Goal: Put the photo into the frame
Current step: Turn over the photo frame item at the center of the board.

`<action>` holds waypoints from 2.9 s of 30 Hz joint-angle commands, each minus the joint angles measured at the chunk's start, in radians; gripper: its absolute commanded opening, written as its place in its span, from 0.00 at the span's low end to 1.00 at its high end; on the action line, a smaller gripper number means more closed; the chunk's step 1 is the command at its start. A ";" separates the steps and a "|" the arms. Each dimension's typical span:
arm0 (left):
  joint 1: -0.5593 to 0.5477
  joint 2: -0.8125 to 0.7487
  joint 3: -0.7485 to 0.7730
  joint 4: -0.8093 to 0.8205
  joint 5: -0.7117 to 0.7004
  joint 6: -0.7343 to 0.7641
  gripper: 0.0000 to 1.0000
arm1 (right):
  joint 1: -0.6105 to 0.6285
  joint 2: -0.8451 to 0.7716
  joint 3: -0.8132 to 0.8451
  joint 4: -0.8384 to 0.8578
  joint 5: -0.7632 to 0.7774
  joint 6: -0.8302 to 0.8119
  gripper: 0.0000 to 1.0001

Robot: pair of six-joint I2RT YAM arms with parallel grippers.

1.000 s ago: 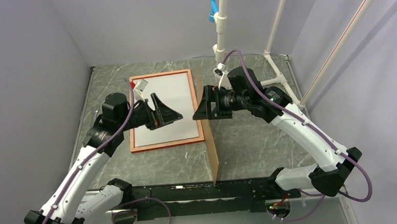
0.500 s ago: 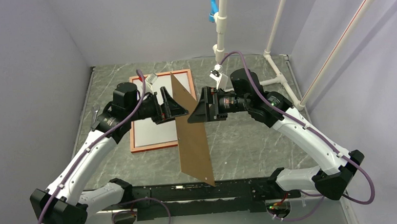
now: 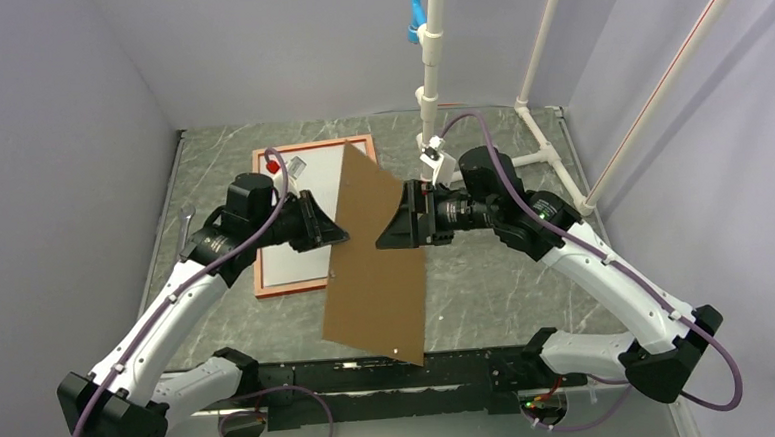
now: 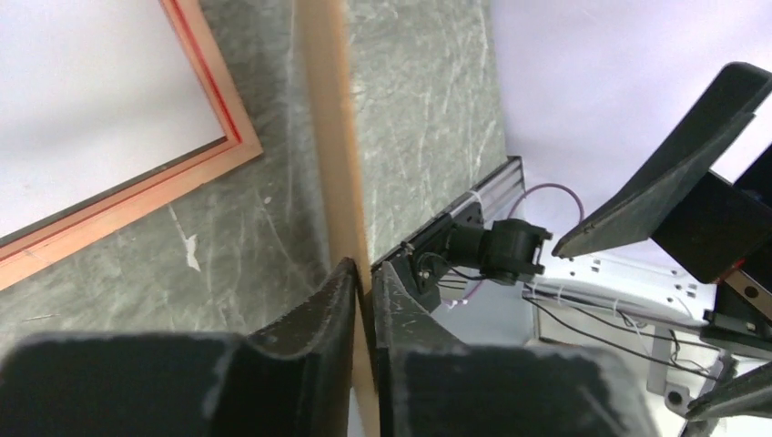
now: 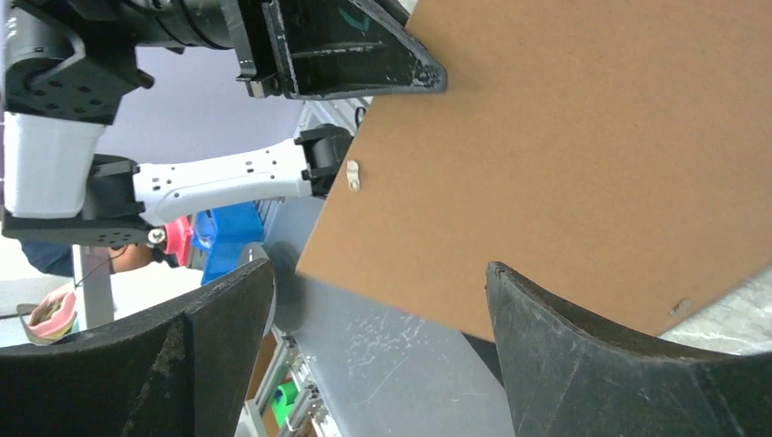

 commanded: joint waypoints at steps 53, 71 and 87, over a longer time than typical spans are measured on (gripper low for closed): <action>0.179 -0.440 -0.280 0.507 0.217 -0.418 0.00 | -0.622 -0.524 -0.457 0.382 -0.571 0.208 0.86; 0.239 -0.419 -0.366 0.588 0.295 -0.421 0.00 | -0.624 -0.550 -0.520 0.950 -0.691 0.636 0.53; 0.247 -0.404 -0.298 0.402 0.256 -0.281 0.00 | -0.623 -0.537 -0.426 0.694 -0.721 0.457 0.14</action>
